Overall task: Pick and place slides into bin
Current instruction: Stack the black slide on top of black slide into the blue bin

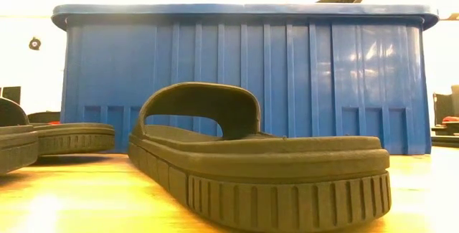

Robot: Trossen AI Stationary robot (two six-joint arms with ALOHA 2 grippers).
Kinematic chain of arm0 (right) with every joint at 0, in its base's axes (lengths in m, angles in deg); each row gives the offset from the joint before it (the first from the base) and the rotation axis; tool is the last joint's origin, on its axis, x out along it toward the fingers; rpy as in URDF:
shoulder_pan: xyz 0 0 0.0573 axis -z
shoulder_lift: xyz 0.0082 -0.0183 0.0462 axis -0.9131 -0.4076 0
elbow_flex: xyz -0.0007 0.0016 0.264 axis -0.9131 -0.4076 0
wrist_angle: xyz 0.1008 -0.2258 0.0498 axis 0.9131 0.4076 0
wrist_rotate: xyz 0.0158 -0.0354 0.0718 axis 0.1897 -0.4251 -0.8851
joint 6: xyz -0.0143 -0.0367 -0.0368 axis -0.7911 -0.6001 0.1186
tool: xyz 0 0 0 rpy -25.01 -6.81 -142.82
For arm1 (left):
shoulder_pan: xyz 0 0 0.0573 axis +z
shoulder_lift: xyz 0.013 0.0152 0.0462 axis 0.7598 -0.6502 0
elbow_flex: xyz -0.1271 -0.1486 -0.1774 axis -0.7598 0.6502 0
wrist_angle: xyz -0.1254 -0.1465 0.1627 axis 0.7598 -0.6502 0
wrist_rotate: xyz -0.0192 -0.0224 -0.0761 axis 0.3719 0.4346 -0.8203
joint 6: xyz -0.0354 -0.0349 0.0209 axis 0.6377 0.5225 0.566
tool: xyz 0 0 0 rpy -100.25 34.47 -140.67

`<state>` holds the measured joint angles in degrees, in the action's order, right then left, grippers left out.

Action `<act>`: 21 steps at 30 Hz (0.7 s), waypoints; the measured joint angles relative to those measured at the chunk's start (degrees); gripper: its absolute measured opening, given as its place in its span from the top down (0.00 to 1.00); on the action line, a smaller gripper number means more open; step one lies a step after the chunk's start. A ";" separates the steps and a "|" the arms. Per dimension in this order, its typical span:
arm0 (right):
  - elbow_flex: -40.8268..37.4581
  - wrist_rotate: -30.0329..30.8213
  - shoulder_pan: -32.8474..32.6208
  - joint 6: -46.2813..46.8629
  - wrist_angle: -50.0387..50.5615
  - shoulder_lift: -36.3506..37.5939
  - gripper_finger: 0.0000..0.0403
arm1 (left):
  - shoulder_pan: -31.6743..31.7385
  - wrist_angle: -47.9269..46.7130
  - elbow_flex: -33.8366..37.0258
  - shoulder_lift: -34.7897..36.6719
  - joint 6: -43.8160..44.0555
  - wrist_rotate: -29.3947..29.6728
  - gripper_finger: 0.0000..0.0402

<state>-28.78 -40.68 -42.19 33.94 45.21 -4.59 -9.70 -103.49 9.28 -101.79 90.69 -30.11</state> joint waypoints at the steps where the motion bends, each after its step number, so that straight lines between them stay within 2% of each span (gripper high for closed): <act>1: -0.24 -0.02 0.10 0.02 -0.15 0.04 0.98 | 0.00 0.04 0.00 -0.07 0.01 0.01 0.42; 10: -0.53 -1.29 0.76 -0.08 -0.08 0.10 0.97 | 0.00 0.05 0.00 -1.21 0.09 0.00 0.42; 21: 0.45 -2.18 0.81 -2.59 1.05 -0.05 0.85 | 0.00 0.10 0.00 -1.31 0.44 0.00 0.42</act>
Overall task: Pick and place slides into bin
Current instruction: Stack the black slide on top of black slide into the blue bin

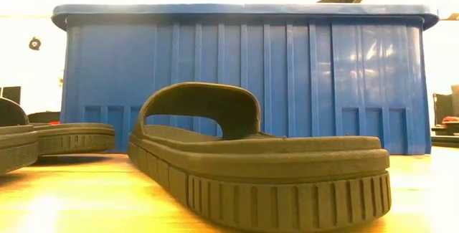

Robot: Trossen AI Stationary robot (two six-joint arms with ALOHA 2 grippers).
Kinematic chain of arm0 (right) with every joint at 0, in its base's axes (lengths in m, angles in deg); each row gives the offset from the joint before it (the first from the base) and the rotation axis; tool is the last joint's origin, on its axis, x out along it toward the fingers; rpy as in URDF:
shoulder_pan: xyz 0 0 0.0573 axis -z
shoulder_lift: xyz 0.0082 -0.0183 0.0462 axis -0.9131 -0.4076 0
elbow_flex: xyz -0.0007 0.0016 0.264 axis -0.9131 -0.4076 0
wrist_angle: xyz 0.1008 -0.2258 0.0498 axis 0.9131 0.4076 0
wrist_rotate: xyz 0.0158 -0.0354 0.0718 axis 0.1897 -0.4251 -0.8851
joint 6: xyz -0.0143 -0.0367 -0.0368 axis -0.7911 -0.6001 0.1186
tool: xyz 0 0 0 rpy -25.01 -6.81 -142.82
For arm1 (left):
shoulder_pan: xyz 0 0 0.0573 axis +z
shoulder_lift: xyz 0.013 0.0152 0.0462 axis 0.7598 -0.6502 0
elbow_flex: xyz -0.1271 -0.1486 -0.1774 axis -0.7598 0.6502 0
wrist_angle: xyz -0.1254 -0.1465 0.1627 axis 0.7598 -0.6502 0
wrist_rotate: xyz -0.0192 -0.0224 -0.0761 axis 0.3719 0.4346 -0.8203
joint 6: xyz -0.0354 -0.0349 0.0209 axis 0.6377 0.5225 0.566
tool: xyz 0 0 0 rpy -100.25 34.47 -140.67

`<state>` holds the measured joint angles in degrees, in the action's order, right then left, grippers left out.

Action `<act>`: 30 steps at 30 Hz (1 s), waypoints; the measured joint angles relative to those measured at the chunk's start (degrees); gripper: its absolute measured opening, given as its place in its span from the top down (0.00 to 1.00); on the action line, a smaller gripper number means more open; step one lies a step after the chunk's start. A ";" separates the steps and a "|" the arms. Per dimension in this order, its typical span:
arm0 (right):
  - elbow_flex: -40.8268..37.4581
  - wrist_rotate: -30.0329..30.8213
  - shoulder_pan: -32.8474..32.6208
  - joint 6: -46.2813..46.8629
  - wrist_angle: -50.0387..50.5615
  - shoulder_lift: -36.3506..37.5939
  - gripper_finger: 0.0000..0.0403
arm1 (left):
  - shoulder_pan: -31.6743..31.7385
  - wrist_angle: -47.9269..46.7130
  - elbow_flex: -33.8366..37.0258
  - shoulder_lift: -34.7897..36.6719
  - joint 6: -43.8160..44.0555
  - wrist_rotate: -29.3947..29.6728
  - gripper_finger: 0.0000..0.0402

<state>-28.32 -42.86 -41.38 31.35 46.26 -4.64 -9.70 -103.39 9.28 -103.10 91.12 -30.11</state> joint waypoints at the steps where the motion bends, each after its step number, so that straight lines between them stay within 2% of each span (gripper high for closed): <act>1: 0.16 -0.40 0.03 -0.03 0.33 -0.01 0.84 | 0.00 0.00 0.00 0.00 0.00 0.00 0.42; 9: 2.41 -1.68 0.08 2.88 5.03 -0.09 0.70 | 0.00 0.00 0.00 0.02 0.00 -0.02 0.42; 13: 4.71 -4.26 0.08 5.48 9.97 -0.09 0.66 | 0.00 0.00 0.00 0.02 0.00 -0.02 0.42; 22: 8.32 -4.78 0.03 3.76 16.12 -0.09 0.65 | 0.00 0.00 0.00 0.04 0.00 -0.04 0.42; 25: 9.42 -6.95 0.03 1.70 18.23 -0.09 0.65 | -0.01 0.00 0.00 0.04 0.00 -0.04 0.42; 30: 10.12 -7.28 0.03 2.87 19.61 -0.09 0.65 | -0.02 0.00 0.00 0.04 0.00 -0.04 0.42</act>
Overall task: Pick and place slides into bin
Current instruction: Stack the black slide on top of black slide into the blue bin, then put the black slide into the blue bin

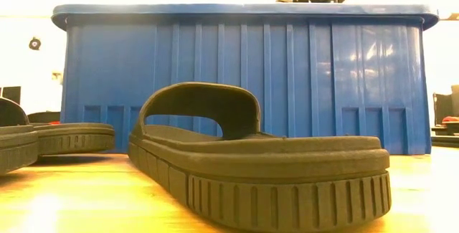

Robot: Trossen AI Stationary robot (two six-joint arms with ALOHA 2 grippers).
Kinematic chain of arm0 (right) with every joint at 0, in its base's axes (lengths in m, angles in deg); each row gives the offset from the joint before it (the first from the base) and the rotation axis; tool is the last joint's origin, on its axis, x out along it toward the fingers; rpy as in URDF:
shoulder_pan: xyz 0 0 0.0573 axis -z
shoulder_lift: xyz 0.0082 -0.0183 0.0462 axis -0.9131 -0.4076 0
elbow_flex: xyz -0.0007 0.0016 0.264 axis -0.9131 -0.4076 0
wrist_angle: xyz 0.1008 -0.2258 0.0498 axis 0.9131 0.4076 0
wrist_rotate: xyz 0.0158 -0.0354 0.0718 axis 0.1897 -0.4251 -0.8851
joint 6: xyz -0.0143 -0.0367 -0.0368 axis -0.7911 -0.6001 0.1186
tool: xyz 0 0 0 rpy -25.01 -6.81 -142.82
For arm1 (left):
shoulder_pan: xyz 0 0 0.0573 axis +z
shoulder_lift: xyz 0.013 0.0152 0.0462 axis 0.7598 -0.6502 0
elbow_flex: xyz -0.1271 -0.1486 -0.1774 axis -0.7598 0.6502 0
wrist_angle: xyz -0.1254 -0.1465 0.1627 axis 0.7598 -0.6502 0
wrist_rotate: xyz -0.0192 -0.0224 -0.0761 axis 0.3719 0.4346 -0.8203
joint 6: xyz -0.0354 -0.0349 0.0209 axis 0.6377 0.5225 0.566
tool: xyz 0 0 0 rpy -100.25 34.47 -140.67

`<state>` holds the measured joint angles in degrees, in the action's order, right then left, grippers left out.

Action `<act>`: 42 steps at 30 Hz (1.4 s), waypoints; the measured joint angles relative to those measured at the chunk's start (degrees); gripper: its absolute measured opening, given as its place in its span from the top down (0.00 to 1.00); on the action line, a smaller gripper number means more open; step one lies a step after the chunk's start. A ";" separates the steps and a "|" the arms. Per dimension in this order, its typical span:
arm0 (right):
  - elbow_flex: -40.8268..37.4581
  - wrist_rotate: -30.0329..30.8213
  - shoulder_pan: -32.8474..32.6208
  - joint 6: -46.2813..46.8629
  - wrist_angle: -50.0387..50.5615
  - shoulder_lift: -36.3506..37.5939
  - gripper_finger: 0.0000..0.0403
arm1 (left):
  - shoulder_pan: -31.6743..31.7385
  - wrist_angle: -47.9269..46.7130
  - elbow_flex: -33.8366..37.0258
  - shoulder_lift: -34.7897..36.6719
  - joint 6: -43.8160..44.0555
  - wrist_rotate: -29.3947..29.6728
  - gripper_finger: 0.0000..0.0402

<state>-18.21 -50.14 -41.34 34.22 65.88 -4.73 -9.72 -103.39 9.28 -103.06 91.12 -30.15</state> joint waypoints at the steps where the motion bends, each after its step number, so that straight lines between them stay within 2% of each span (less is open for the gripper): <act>1: 0.01 0.00 0.00 0.35 0.14 0.00 0.65 | 0.00 0.00 0.00 0.00 0.00 0.00 0.42; 7: 0.01 -0.25 -0.03 2.60 0.39 0.00 0.62 | 0.00 -0.02 0.00 0.00 0.00 -0.02 0.42; 20: 0.03 -1.83 -0.09 3.78 0.64 0.00 0.48 | 0.00 -0.07 0.00 0.00 0.00 -0.01 0.42; 27: 0.09 -3.87 -0.09 4.66 3.21 0.06 0.44 | 0.00 -0.15 0.00 0.00 0.00 -0.02 0.42; 42: 1.25 -4.13 -0.82 5.30 5.76 0.13 0.31 | 0.00 -0.15 0.00 0.00 0.00 -0.02 0.42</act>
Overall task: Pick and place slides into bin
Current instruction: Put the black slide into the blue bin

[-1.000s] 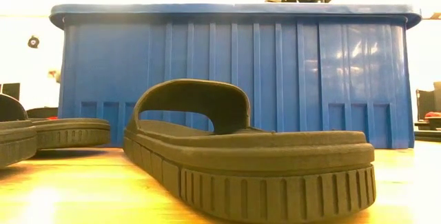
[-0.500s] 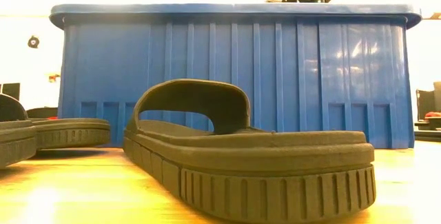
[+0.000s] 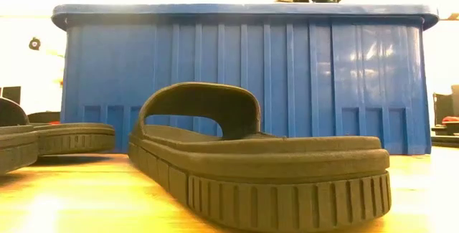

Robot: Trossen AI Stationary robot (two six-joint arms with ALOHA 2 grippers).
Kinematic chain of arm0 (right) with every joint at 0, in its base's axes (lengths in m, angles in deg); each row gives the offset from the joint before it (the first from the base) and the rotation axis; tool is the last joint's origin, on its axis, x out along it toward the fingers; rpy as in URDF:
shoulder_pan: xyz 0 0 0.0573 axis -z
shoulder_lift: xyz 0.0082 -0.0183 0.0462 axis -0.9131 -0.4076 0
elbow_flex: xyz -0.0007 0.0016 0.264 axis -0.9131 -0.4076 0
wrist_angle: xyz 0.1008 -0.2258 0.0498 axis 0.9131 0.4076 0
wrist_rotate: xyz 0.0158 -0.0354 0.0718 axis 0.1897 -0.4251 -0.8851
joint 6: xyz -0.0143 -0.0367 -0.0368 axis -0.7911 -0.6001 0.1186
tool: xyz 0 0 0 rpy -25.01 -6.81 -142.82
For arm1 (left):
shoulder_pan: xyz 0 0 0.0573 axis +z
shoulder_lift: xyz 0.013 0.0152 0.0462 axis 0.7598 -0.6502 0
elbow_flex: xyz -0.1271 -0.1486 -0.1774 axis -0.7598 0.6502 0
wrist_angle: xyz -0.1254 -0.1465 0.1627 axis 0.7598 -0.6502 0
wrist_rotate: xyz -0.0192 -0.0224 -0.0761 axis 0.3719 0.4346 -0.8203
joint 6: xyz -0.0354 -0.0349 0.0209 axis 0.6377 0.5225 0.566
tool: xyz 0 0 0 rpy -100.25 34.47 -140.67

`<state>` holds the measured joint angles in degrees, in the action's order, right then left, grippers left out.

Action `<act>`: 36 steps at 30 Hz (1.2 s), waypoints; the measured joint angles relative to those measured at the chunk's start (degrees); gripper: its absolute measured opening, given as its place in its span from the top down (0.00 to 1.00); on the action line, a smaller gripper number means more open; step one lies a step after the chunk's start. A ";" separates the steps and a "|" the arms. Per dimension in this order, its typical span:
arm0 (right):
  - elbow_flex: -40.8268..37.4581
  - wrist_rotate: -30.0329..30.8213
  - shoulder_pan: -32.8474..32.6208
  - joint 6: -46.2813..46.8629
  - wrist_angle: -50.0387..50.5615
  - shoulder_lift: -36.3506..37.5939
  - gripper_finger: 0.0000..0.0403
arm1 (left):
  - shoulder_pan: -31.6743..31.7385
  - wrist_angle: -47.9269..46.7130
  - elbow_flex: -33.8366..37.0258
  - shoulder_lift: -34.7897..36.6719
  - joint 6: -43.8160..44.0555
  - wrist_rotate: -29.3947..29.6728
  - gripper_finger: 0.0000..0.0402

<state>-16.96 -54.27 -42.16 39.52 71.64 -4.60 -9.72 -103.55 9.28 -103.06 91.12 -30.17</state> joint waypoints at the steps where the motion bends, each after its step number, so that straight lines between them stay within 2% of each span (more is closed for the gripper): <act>1: 0.43 0.00 -0.15 0.03 0.61 0.00 0.30 | 0.00 0.00 0.00 0.00 0.00 0.00 0.42; 10: 4.10 -0.09 -0.88 1.73 1.95 0.04 0.24 | 0.00 0.02 0.00 0.00 0.00 0.00 0.42; 15: 7.08 4.23 -0.91 18.62 4.07 0.09 0.26 | 0.01 -1.55 0.00 0.13 -0.10 -0.01 0.42; 19: 8.14 4.44 -1.42 19.96 2.69 0.83 0.30 | 0.01 -2.17 -0.02 0.07 -0.24 -0.02 0.42; 27: 8.18 -6.49 -4.47 17.84 -13.53 4.31 0.41 | -0.02 -5.09 -0.04 0.59 0.02 -0.02 0.42; 36: 8.18 -9.46 -9.11 18.86 -23.20 9.21 0.49 | -0.02 -5.64 -0.04 0.68 1.37 -0.19 0.42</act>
<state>-8.77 -63.73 -51.27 58.38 48.44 4.61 -9.74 -109.18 9.24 -102.38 92.50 -30.36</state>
